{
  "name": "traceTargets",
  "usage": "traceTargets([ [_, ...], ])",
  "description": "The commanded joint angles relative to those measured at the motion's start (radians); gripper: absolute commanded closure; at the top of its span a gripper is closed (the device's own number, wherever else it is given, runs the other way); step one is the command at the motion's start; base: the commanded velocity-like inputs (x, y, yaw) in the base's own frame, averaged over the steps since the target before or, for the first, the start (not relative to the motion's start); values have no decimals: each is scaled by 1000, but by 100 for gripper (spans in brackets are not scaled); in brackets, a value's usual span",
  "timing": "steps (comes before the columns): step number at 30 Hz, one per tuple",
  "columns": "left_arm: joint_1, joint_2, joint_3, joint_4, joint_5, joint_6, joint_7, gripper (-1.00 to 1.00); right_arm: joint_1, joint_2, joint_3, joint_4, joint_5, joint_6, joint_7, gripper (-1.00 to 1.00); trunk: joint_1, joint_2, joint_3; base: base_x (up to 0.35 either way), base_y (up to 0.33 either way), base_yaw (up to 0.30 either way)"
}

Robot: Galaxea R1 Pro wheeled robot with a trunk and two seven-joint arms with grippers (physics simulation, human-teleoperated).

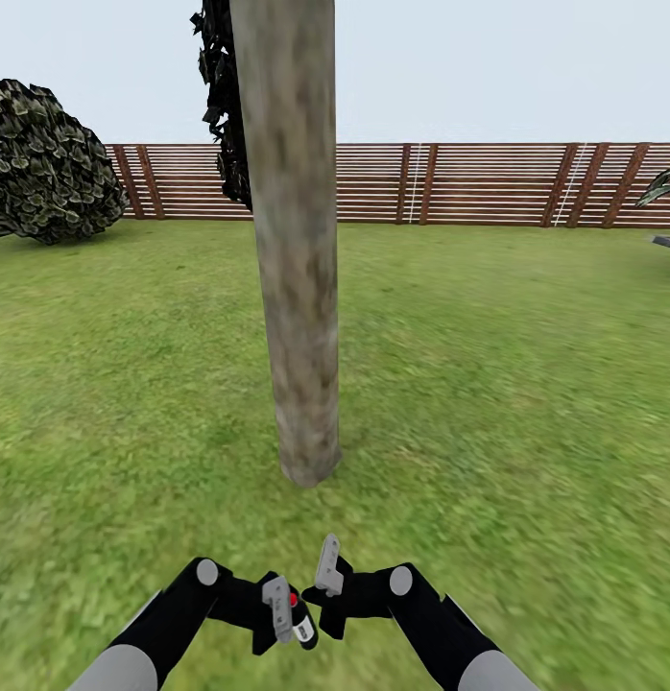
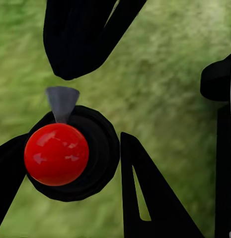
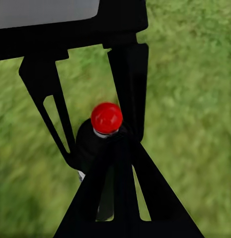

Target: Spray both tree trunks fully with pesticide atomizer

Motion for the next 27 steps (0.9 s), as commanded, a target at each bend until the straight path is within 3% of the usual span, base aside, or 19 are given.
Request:
traceTargets([
  [1,-1,-1,0,-1,-8,-10,-1,100,0,0,-1,-1,11,-8,1,100,0,0,-1,0,0,0],
  [27,-2,-12,1,-1,-8,-11,-1,100,0,0,-1,-1,11,-8,1,100,0,0,-1,0,0,0],
])
